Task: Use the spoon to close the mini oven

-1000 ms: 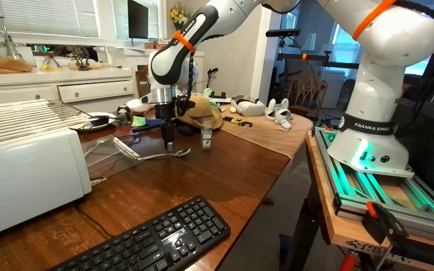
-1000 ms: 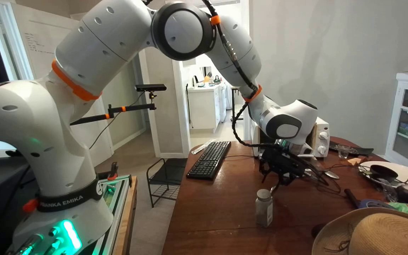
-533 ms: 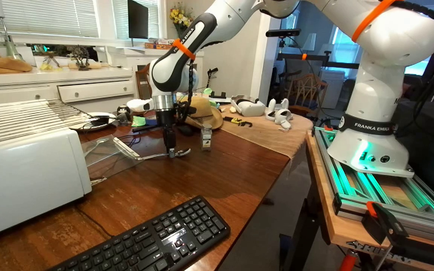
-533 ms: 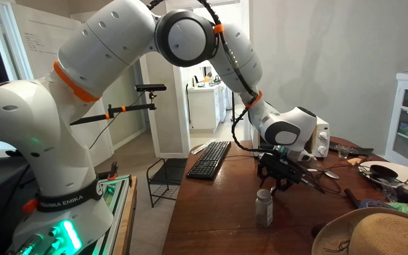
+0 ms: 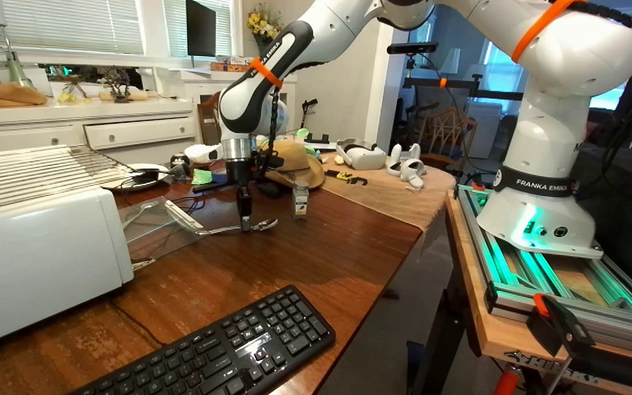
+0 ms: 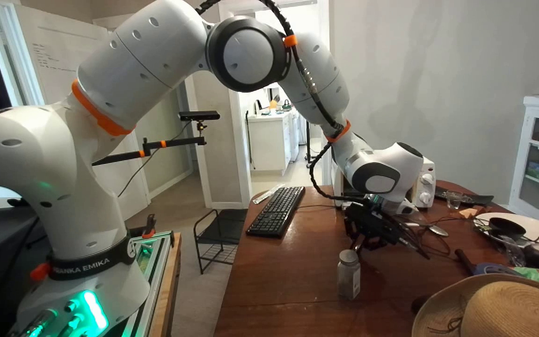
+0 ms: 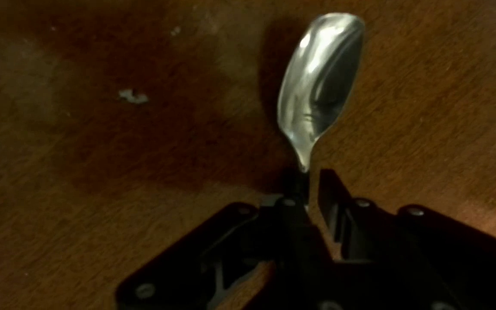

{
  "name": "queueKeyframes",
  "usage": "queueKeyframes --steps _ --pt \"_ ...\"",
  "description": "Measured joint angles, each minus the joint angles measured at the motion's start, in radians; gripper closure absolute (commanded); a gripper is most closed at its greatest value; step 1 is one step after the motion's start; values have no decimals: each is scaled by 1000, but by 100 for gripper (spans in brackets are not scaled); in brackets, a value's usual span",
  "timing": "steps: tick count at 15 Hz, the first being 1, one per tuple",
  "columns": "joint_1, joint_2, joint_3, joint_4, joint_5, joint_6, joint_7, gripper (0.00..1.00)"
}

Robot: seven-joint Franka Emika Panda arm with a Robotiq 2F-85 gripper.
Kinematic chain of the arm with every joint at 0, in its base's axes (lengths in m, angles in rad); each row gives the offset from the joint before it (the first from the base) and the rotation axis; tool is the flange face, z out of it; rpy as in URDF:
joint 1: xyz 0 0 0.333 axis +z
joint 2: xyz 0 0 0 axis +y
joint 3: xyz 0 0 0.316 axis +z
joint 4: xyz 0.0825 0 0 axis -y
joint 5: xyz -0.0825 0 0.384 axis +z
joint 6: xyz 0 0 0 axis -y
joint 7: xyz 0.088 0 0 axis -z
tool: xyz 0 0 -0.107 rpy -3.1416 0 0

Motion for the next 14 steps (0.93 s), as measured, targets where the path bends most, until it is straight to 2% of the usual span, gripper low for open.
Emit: queueKeyframes --steps 8,12,14 --pt "-8 19 10 24 31 -7 27 98" --pt "-10 -21 -53 21 -29 -11 30 98" --pt "-18 -54 -81 21 -81 -56 5 98"
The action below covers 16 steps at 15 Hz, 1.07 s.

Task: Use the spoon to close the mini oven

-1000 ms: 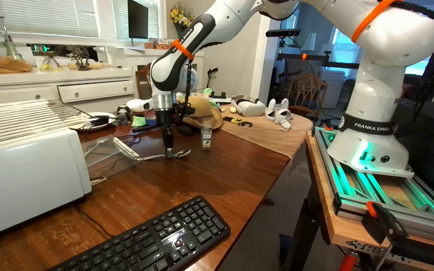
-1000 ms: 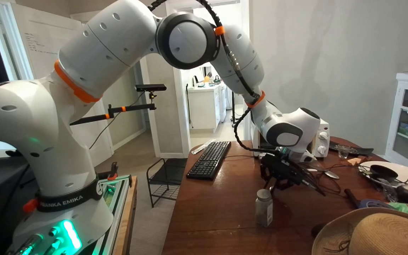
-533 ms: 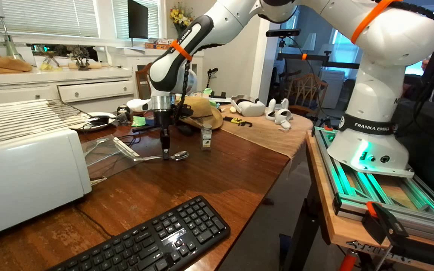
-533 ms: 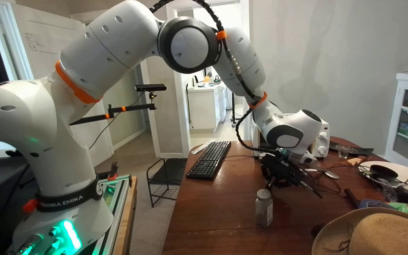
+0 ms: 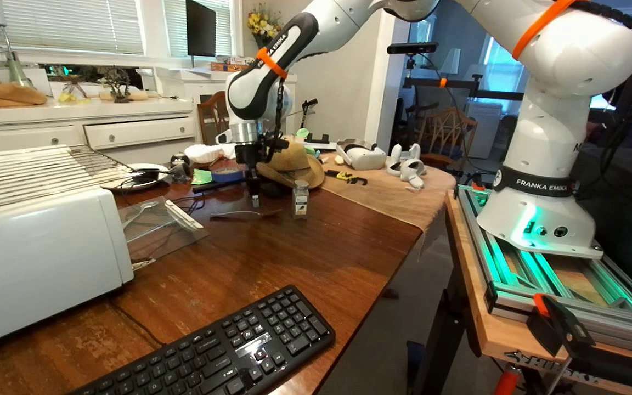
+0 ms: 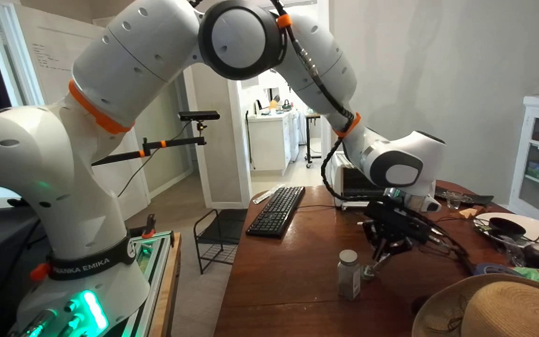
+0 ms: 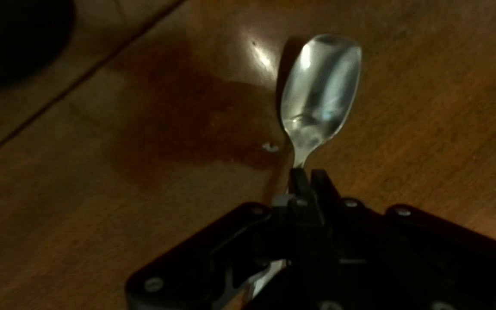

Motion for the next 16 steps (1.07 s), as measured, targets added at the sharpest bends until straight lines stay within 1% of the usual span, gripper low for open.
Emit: queueKeyframes --steps 4,7,8,9,10,11,12,13,14,16 --pt "-28 -38 -5 27 -20 -174 -88 98" --pt "-22 -35 -5 60 -23 -268 -116 98" --pt "-16 -34 -6 66 -25 -275 -116 98" --pt "-10 -31 -9 71 -26 -275 -115 92" --pt "-3 -29 -13 75 -26 -262 -100 98" --pt "5 -27 -20 76 -26 -223 -75 98" --pt "8 -23 -23 75 -21 -174 -48 100" --pt "8 -17 -23 75 -14 -123 -21 94" --pt "6 -10 -23 76 -6 -75 1 73" --pt "-3 7 -22 78 20 -10 32 60"
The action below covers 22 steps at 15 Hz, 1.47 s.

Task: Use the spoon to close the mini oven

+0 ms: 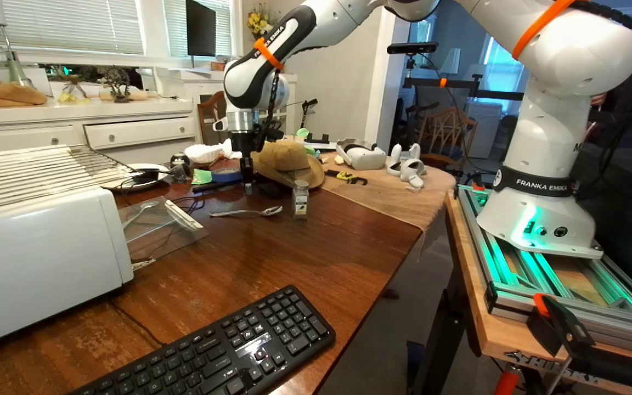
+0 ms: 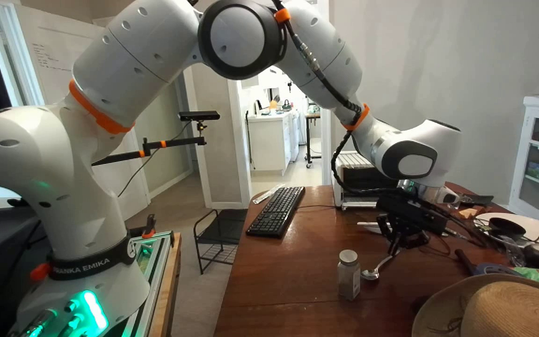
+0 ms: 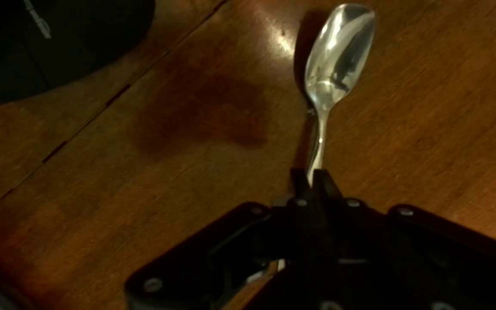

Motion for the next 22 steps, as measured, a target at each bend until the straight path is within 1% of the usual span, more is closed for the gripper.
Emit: queueKeyframes --steps 1,5,6,7,8,9,10,11,12,15,17,18,20,21,22 --pt "-7 9 2 3 14 18 8 51" --pt "-42 47 21 22 72 37 13 22" --pt "-51 52 27 22 87 40 18 20" --pt "-62 53 34 22 105 41 24 22" --pt "-73 53 43 21 124 42 28 22" --pt "-83 53 52 20 144 43 31 30" --pt "-93 53 61 19 162 44 34 31" --pt "-101 53 67 17 178 44 38 38" --pt "-107 53 72 14 189 44 42 34" --pt "-113 53 77 -4 199 42 48 37" --pt "-113 53 78 -17 201 42 54 35" --pt "-113 54 79 -22 201 40 59 36" --pt "-112 55 81 -34 201 39 69 35" --pt "-110 59 81 -36 201 39 73 33" --pt "-108 65 81 -36 201 39 81 35"
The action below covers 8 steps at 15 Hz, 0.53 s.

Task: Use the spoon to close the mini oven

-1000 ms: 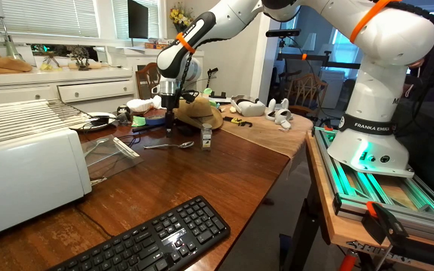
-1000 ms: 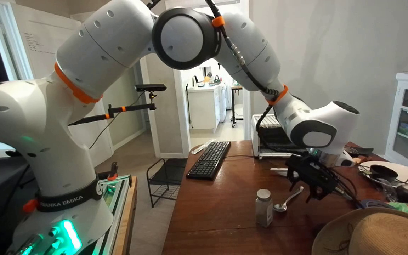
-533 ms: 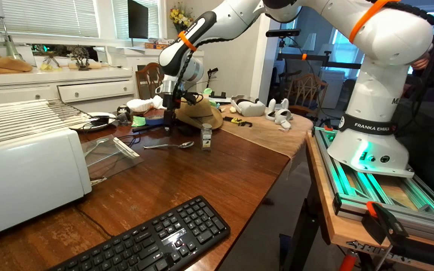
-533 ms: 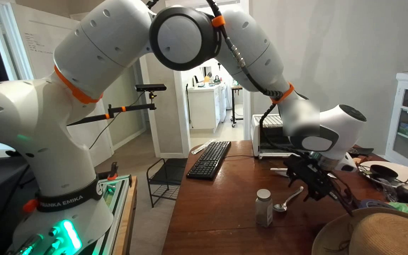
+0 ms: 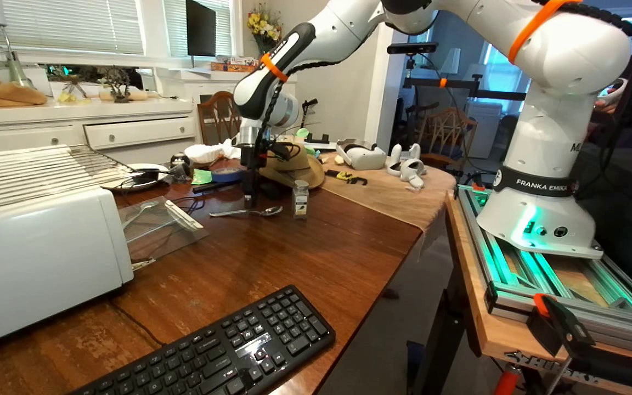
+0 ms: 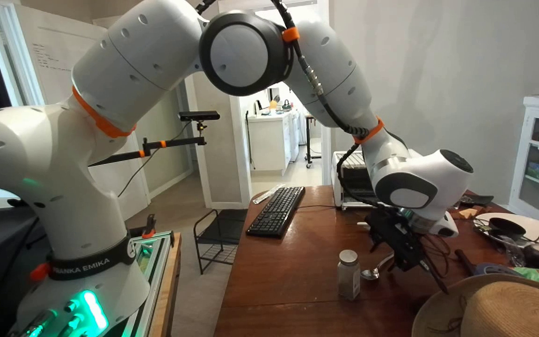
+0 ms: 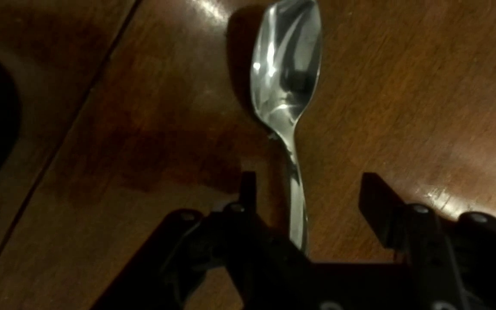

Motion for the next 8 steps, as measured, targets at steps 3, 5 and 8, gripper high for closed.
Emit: queueKeyframes --steps 3,5,8 --pt "10 25 0 9 0 0 26 45" --pt "15 36 0 14 0 0 37 74" --pt "19 51 2 22 0 -2 49 96"
